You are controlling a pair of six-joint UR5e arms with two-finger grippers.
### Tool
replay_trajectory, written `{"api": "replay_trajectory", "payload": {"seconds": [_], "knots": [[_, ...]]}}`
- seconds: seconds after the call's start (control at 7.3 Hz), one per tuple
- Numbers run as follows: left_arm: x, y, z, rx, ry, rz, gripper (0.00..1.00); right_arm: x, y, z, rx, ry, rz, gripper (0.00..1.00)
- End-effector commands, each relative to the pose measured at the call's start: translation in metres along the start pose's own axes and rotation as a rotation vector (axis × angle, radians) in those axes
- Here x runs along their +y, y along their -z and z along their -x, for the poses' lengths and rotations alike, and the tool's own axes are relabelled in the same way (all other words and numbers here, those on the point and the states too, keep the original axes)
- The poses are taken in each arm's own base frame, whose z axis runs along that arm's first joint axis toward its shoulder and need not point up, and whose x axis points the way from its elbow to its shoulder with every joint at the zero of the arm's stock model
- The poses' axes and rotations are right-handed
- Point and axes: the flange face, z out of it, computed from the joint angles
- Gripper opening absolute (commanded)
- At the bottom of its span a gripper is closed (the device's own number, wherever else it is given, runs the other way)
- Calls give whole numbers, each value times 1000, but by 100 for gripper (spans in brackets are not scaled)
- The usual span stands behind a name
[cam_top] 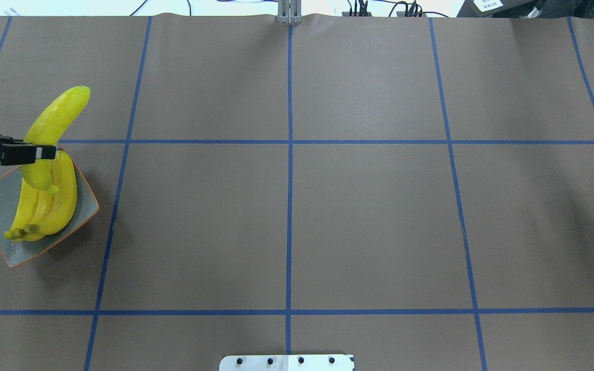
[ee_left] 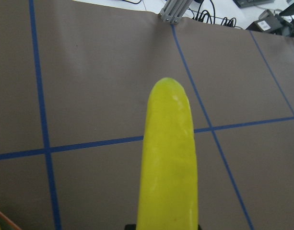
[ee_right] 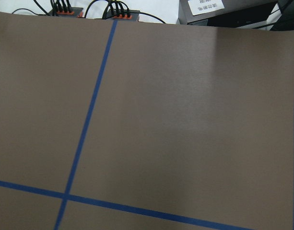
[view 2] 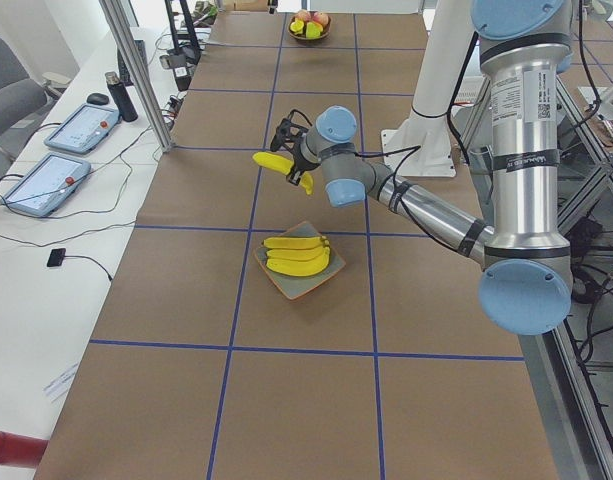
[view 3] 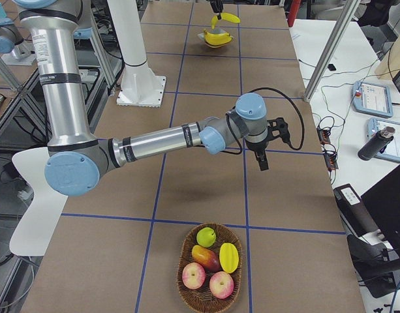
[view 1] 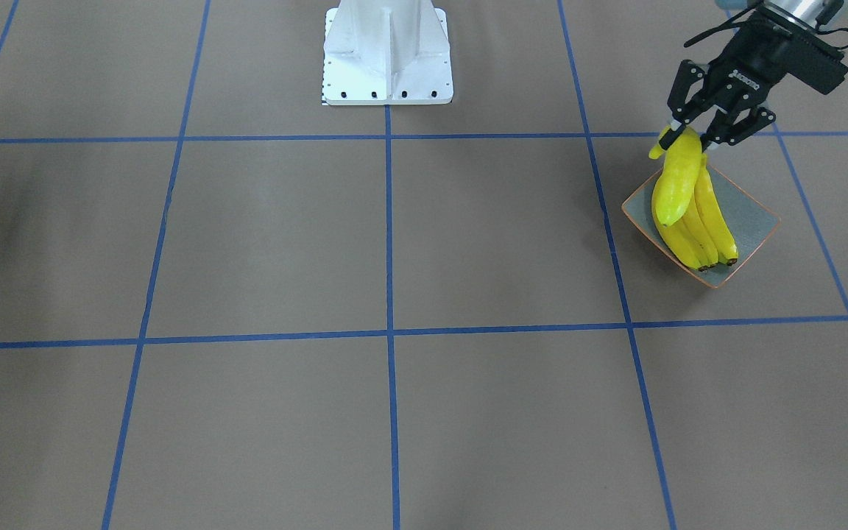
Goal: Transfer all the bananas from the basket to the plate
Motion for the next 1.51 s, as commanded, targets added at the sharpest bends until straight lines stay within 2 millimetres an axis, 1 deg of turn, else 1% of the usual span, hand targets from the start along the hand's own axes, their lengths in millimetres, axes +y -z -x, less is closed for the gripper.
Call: {"api": "replay_trajectory", "payload": {"seconds": [0.0, 0.14, 0.27, 0.41, 0.69, 0.82, 0.96, 1.23, 1.37], "knots": [[22, -5, 63, -106, -222, 56, 0, 24, -2, -56, 20, 82, 28, 100], [36, -8, 83, -145, -310, 89, 0, 37, -3, -72, 28, 110, 39, 100], [48, -14, 100, -199, -363, 111, 0, 41, 0, -78, 31, 111, 37, 100], [51, -23, 106, -246, -414, 113, 0, 42, 0, -79, 31, 111, 37, 100], [58, -36, 99, -278, -625, 140, 0, 42, 0, -79, 32, 112, 37, 100], [65, -49, 89, -274, -677, 156, 0, 42, 0, -79, 31, 111, 37, 100], [73, -61, 79, -266, -702, 171, 0, 42, 0, -79, 31, 110, 37, 100], [82, -70, 71, -243, -718, 191, 0, 43, 0, -79, 31, 106, 38, 100], [88, -76, 65, -224, -730, 204, 28, 43, 0, -79, 31, 103, 38, 100]]}}
